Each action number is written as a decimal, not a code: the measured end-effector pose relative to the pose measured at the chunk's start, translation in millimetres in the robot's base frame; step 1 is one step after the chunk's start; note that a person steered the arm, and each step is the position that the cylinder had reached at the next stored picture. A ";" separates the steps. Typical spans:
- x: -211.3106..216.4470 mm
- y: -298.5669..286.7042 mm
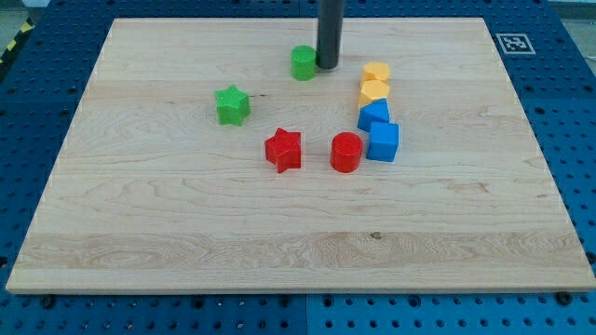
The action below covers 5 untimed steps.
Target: Push the green circle parallel to the left of the yellow blocks
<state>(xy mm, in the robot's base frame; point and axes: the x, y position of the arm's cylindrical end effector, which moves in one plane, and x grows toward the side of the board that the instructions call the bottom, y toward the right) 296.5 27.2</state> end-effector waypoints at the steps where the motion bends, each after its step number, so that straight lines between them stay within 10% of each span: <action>1: 0.1 -0.7; 5: -20.8 -44.4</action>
<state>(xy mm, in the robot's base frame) 275.7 -17.1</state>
